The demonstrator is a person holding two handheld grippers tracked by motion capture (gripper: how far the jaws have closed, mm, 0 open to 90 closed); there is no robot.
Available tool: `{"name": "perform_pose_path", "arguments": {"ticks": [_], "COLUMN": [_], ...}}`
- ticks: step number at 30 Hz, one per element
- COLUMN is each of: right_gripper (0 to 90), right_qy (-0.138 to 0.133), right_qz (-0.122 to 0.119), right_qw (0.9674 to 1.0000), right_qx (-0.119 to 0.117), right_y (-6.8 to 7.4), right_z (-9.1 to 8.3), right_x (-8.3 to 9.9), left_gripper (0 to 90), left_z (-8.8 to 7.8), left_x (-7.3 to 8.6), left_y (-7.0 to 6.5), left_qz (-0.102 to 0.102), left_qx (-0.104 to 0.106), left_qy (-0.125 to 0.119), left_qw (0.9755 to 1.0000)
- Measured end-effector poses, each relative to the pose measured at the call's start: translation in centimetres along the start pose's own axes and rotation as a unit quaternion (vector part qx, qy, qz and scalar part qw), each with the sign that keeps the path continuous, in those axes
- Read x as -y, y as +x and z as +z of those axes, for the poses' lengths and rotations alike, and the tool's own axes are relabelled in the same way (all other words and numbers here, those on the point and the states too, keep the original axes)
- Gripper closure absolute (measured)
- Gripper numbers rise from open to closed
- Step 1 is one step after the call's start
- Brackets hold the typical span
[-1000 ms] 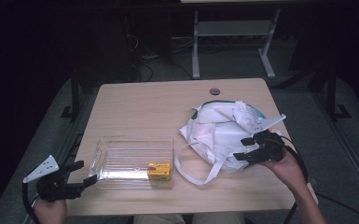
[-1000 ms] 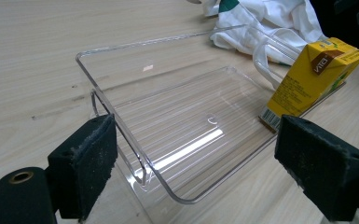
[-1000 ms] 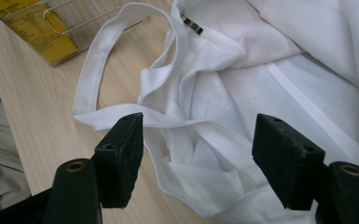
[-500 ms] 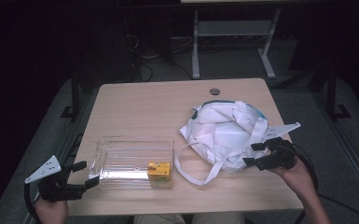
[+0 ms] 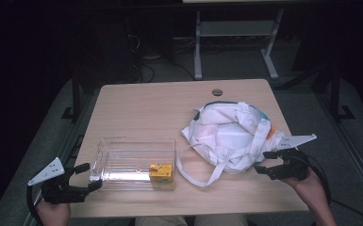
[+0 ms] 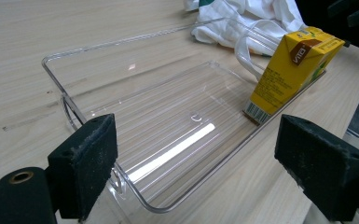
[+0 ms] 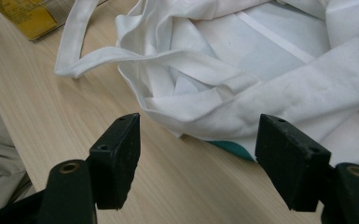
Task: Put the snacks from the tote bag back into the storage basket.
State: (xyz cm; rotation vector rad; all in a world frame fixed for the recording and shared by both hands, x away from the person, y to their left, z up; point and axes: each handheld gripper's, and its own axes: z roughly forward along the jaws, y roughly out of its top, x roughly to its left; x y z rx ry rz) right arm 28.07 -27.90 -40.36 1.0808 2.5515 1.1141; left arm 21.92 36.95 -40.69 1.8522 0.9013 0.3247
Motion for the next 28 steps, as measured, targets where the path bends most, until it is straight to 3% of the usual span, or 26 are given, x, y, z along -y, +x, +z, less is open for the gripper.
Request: {"name": "perform_pose_path", "arguments": {"ticks": [22, 28], "right_gripper": [27.9, 26.2], "right_qy": [-0.027, -0.036], "right_qz": [0.008, 0.007], "right_qw": [0.9995, 0.9993], "right_qx": [0.017, 0.007], "right_y": [1.0, 1.8], "right_z": [-1.0, -0.7], "right_x": [2.9, 3.6], "left_gripper": [12.8, 12.7], "left_z": [0.2, 0.1], "left_x": [0.0, 0.0], "left_y": [-0.3, -0.3], "left_qz": [0.007, 0.011], "left_qx": [0.007, 0.009], "left_qy": [0.003, 0.004], "left_qw": [0.9999, 0.9999]}}
